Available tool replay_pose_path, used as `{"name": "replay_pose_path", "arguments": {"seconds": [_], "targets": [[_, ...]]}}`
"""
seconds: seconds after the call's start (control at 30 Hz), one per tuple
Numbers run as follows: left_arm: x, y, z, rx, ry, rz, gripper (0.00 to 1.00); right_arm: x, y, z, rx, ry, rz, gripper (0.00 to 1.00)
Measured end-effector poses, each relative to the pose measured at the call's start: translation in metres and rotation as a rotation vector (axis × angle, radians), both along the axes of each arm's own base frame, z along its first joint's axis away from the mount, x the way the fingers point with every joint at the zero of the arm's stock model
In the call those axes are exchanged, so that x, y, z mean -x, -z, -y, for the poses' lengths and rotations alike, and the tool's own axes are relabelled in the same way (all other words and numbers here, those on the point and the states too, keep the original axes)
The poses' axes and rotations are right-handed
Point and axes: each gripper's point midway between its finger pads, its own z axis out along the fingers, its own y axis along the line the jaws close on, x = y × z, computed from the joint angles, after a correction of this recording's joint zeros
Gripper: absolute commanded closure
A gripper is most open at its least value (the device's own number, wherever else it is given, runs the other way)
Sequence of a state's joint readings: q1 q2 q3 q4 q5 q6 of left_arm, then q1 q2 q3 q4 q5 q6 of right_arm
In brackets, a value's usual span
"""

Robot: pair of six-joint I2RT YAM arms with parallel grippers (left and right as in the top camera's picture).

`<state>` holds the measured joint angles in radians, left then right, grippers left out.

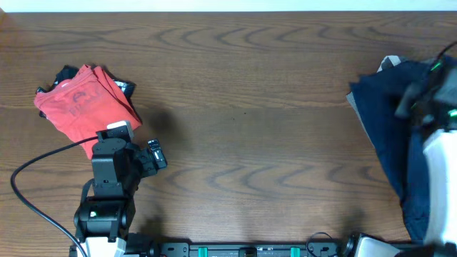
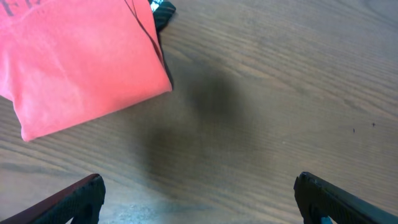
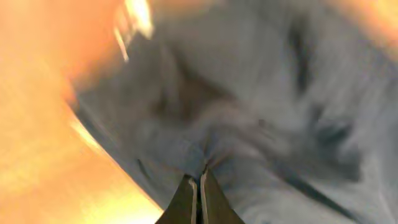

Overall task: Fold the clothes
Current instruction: 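Pull the navy shorts out of the pile toward the table center with right gripper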

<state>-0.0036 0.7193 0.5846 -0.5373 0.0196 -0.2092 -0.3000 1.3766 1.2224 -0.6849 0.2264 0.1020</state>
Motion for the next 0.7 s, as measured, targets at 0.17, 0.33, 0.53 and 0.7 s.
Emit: {"name": "replay_pose_path", "arguments": {"seconds": [0.17, 0.33, 0.53, 0.7], "targets": [[0.0, 0.0, 0.0, 0.0, 0.0, 0.001, 0.02, -0.012, -0.116, -0.025, -0.004, -0.152, 0.211, 0.99], [0.0, 0.0, 0.0, 0.0, 0.0, 0.001, 0.02, -0.014, -0.143, -0.08, -0.1, -0.356, 0.248, 0.99], [0.0, 0.0, 0.0, 0.0, 0.0, 0.001, 0.02, -0.009, -0.102, -0.158, -0.246, -0.57, 0.097, 0.99], [-0.002, -0.002, 0.0, 0.0, 0.0, 0.01, 0.02, -0.015, -0.047, -0.214, -0.314, -0.698, -0.035, 0.99]]}}
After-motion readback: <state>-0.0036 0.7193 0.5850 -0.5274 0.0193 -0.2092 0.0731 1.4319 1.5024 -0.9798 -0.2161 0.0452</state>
